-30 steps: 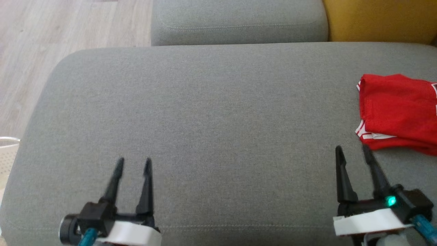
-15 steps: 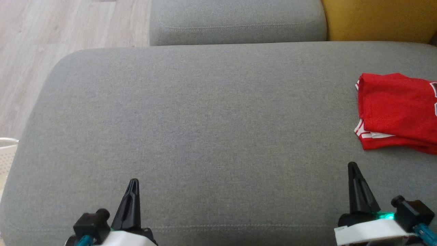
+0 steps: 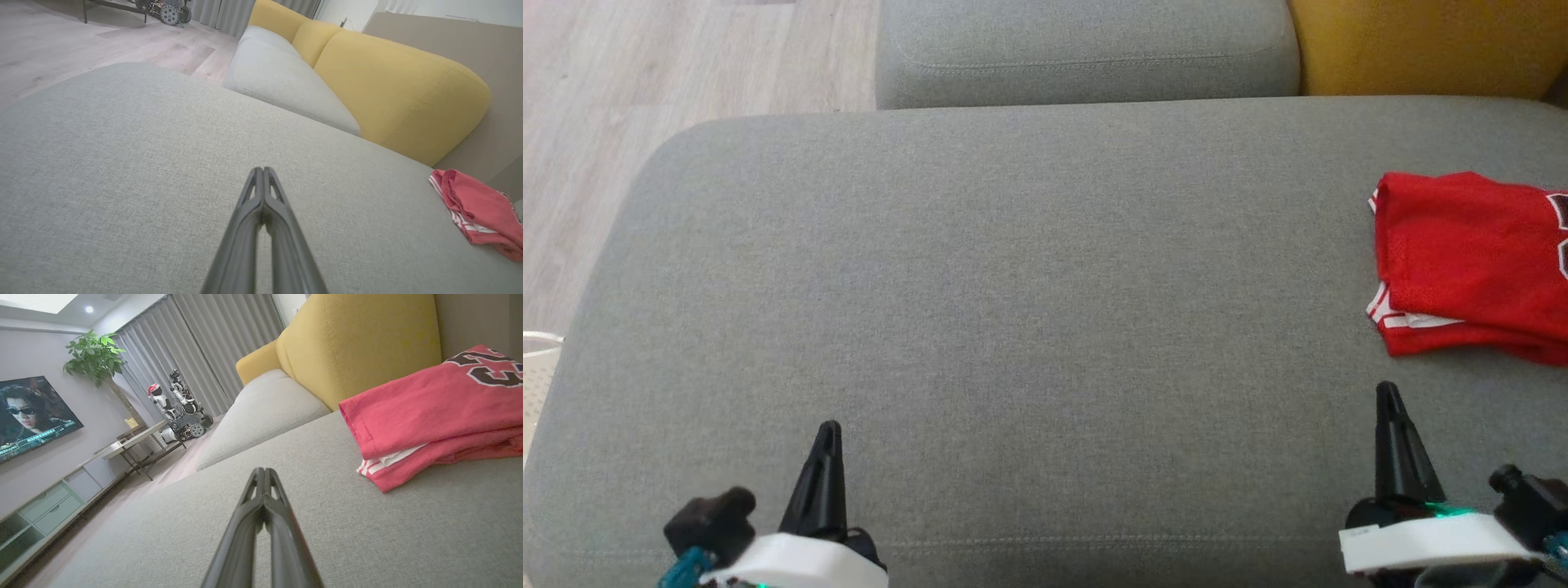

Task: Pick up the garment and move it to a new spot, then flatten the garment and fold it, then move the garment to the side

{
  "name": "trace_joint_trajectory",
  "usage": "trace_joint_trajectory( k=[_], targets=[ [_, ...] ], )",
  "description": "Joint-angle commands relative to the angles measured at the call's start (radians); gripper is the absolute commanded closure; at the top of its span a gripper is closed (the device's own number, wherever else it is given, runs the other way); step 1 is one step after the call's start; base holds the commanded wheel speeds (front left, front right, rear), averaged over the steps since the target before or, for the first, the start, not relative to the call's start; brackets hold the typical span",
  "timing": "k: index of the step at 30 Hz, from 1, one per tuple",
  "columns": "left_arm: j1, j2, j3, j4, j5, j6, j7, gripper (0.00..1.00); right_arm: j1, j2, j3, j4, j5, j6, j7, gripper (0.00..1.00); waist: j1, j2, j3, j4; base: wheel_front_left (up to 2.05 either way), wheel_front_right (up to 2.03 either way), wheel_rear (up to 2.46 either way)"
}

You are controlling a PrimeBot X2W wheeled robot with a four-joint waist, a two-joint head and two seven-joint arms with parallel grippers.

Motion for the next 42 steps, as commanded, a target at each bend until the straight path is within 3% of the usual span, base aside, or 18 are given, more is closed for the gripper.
trace_joint_trajectory(
  k=[1,42],
  targets=[
    [-0.054,0.012,0.020,-0.026,-0.037,-0.013,0.006,1.00,-0.050,-0.016,-0.004,-0.029,0.042,0.001,0.007,1.00,0.0001,0.0000,0.000,-0.001,0.00,0.00,0.00],
    [-0.142,0.024,0.110,0.048,-0.537,-0.076,0.112,1.00,-0.113,-0.029,-0.059,-0.011,0.559,0.004,0.113,1.00,0.0001,0.0000,0.007,-0.020,0.00,0.00,0.00]
  ],
)
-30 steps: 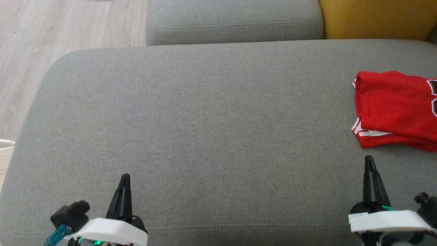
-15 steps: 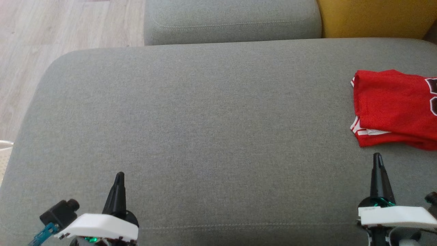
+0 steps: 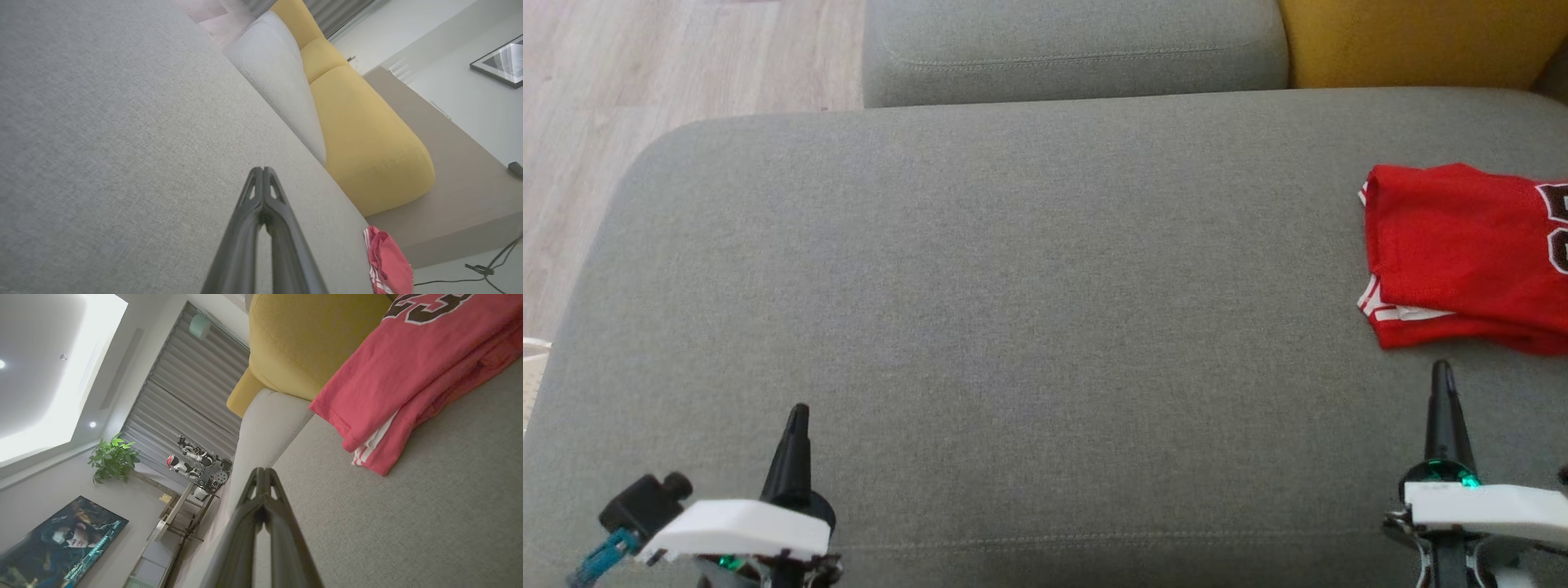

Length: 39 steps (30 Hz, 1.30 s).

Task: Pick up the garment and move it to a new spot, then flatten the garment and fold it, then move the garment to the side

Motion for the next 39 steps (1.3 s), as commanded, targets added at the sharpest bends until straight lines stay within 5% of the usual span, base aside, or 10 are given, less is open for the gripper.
trace_joint_trajectory(
  k=[1,39],
  targets=[
    [-0.059,0.017,0.033,-0.028,-0.027,-0.008,0.003,1.00,-0.051,-0.019,0.004,-0.028,0.034,0.004,0.006,1.00,0.0000,-0.0001,0.000,0.000,0.00,0.00,0.00],
    [-0.140,0.016,0.129,0.041,-0.465,-0.065,0.111,1.00,-0.108,-0.021,-0.059,-0.011,0.488,0.006,0.112,1.00,0.0000,-0.0001,0.006,-0.018,0.00,0.00,0.00]
  ],
)
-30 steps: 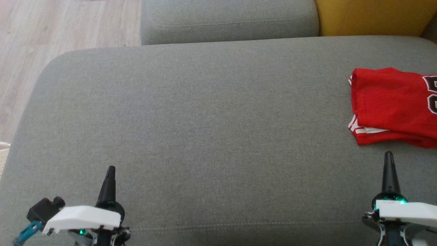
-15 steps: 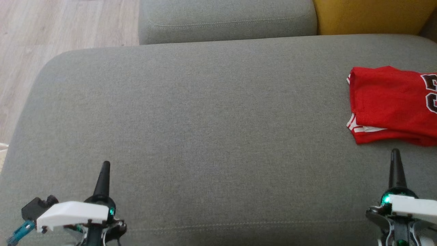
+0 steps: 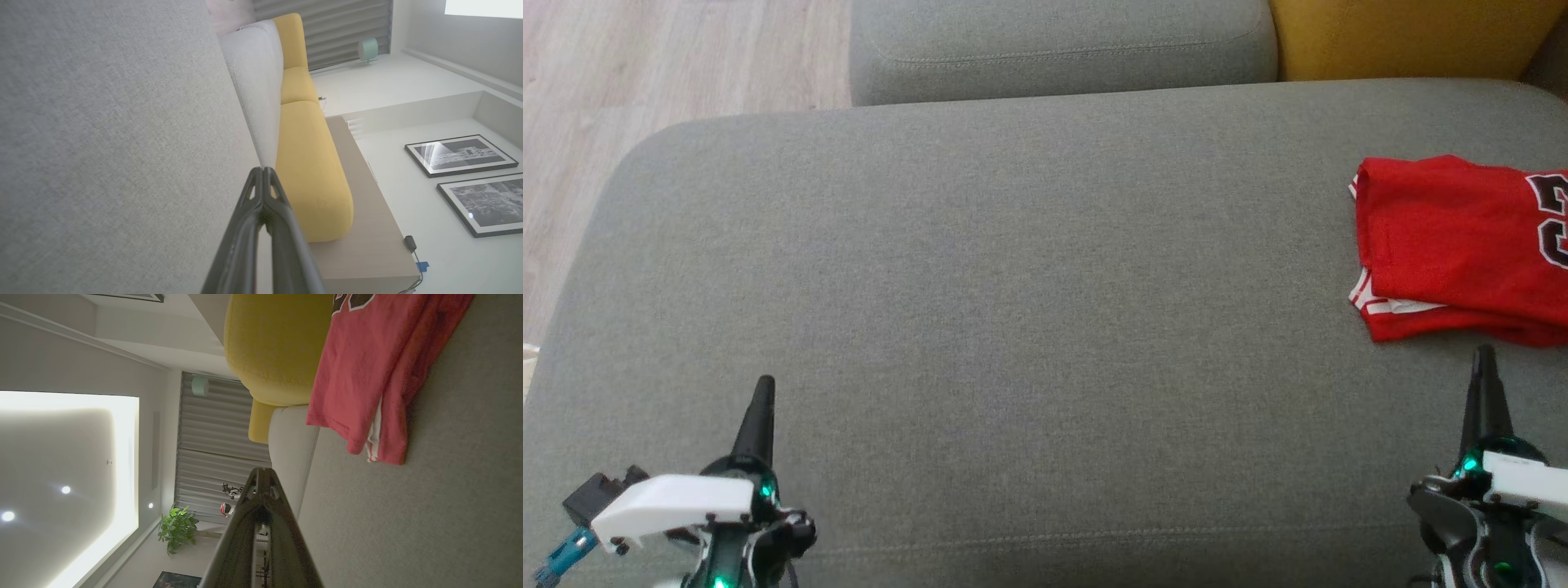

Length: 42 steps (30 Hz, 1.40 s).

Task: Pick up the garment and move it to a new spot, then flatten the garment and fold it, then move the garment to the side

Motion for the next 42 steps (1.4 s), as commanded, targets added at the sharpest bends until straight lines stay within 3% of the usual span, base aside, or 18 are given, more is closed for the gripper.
trace_joint_trajectory(
  k=[1,19,42],
  targets=[
    [-0.062,0.016,0.038,-0.025,-0.029,-0.013,0.007,1.00,-0.053,-0.018,0.015,-0.031,0.032,0.006,0.009,1.00,0.0000,0.0000,0.000,0.000,0.00,0.00,0.00],
    [-0.102,0.013,0.088,0.009,-0.240,-0.041,0.062,1.00,-0.081,-0.016,-0.019,-0.022,0.251,0.007,0.063,1.00,0.0000,0.0000,0.003,-0.009,0.00,0.00,0.00],
    [-0.102,0.006,0.098,0.009,-0.231,-0.041,0.070,1.00,-0.082,-0.009,-0.029,-0.022,0.243,0.007,0.071,1.00,0.0000,0.0000,0.003,-0.009,0.00,0.00,0.00]
  ],
)
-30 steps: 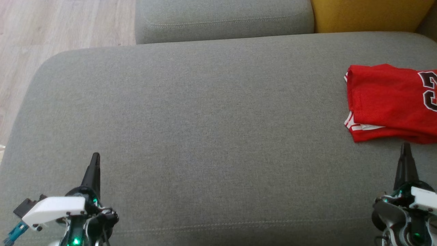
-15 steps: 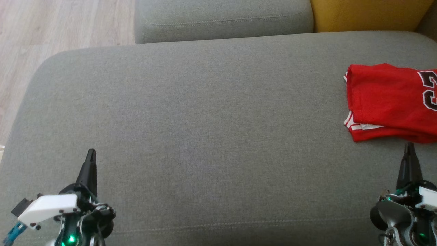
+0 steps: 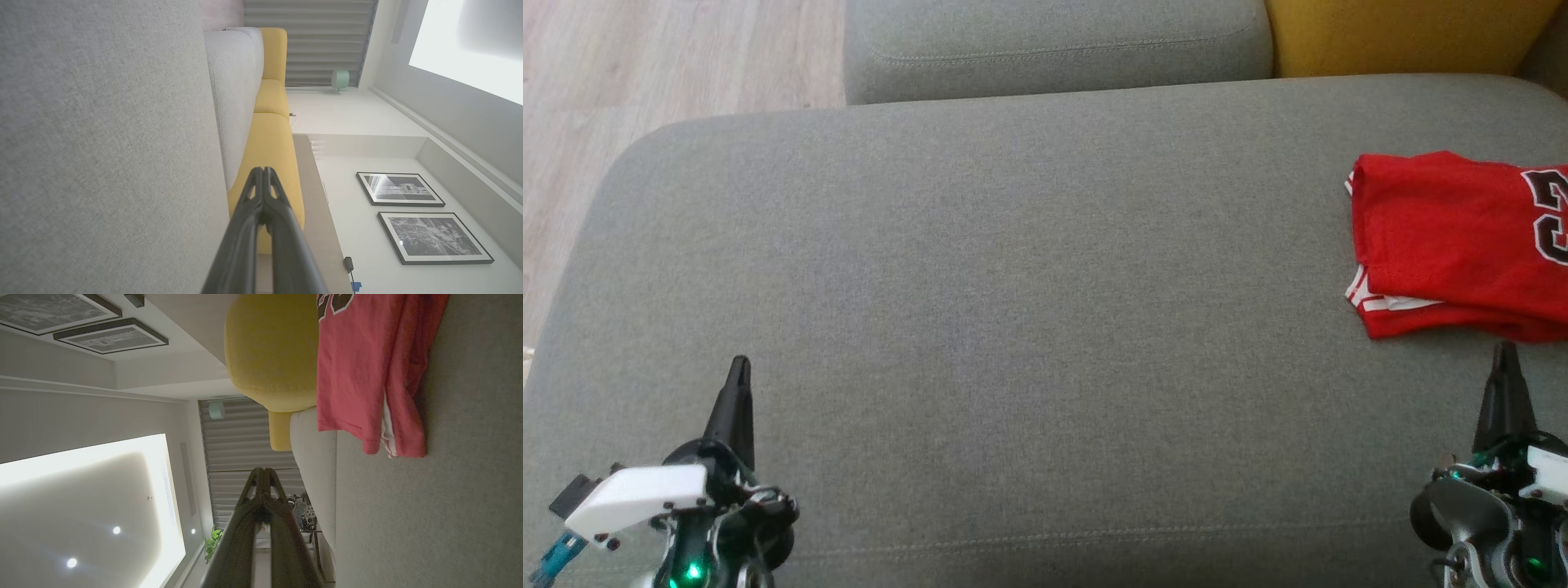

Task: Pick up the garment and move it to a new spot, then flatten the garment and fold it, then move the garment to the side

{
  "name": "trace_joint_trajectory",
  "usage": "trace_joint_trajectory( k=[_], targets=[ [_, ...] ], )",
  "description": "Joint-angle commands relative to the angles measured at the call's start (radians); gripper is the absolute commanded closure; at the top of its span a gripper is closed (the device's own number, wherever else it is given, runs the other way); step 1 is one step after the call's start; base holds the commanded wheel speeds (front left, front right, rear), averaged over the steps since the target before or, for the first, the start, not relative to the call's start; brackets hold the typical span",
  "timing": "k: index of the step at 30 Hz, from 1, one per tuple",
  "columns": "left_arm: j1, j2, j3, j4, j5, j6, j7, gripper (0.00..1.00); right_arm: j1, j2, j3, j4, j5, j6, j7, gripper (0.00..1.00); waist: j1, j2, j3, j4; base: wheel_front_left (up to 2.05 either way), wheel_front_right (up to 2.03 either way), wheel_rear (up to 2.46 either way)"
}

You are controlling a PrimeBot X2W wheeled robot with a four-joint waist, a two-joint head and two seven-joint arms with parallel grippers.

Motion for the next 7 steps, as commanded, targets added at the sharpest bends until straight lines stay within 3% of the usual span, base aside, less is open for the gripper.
trace_joint_trajectory(
  k=[1,7],
  targets=[
    [-0.054,0.011,0.036,-0.027,0.004,-0.007,0.008,1.00,-0.056,-0.009,0.019,-0.032,-0.002,0.007,0.010,1.00,0.0000,0.0000,0.000,0.000,0.00,0.00,0.00],
    [-0.054,0.009,0.039,-0.027,0.006,-0.007,0.010,1.00,-0.056,-0.008,0.016,-0.031,-0.004,0.007,0.012,1.00,0.0000,0.0000,0.000,0.000,0.00,0.00,0.00]
  ],
)
